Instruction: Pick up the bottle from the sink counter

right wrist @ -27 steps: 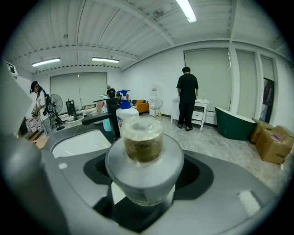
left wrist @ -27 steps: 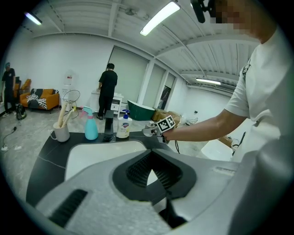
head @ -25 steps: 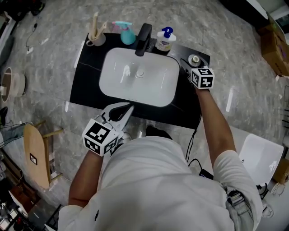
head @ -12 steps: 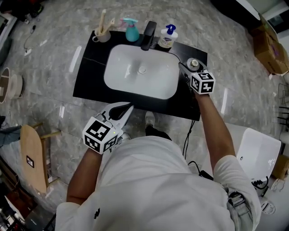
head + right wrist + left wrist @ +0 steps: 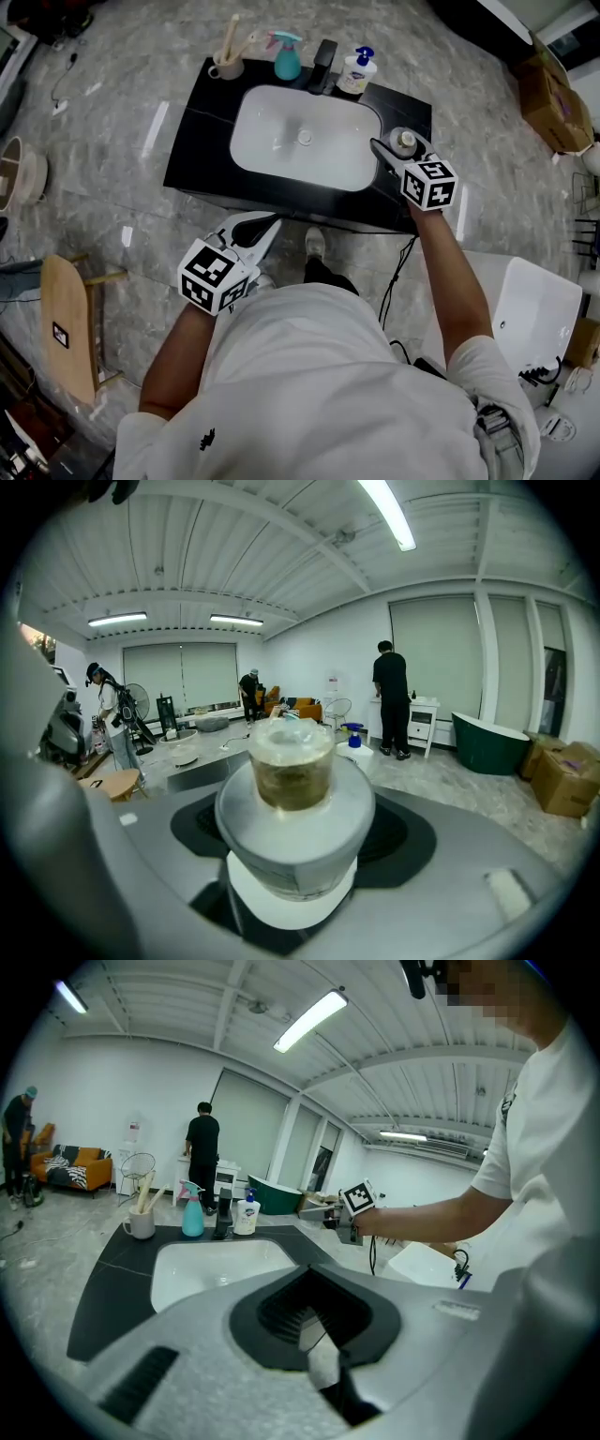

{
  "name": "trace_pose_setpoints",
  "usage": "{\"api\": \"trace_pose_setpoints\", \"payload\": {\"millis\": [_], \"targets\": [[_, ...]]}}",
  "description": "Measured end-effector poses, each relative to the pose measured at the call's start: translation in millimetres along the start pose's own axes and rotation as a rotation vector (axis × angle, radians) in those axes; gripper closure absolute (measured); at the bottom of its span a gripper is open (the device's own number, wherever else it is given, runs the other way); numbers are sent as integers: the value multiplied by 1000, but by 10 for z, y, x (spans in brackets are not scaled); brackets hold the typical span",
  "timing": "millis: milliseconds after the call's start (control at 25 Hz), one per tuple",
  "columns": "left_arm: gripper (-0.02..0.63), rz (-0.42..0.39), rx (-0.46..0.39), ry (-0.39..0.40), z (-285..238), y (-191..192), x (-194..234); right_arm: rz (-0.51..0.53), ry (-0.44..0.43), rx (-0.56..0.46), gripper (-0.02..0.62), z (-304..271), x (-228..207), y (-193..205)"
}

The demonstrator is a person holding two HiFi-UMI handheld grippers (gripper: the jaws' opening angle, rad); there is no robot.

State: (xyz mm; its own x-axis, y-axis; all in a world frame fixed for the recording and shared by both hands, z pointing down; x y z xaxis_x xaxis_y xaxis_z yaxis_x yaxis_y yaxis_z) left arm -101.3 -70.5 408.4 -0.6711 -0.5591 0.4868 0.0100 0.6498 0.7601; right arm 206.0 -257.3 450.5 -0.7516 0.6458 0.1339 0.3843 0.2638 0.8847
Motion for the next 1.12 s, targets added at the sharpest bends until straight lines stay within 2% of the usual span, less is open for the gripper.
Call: {"api": "trace_pose_setpoints", "payload": {"millis": [680,1120], "targets": [[600,1,-4,38,596,542,-129,49,-94,-51,238,818,1192,-473],[600,10,8,61,698,736,-158,33,-120,-52,238,1138,1542,-507]]}}
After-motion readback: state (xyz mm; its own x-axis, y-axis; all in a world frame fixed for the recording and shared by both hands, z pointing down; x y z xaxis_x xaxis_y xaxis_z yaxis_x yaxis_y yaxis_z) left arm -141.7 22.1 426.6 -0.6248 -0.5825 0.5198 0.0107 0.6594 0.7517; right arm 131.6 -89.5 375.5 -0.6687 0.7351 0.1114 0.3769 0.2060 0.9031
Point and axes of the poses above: the fingertips, and each gripper's own axes: z backward along the fingers, x to its left, y out of its underside, the point moved 8 cm from there along z, backward along the fingers, and after that the axes turned 13 degrees about z, right-handed, at the moved point
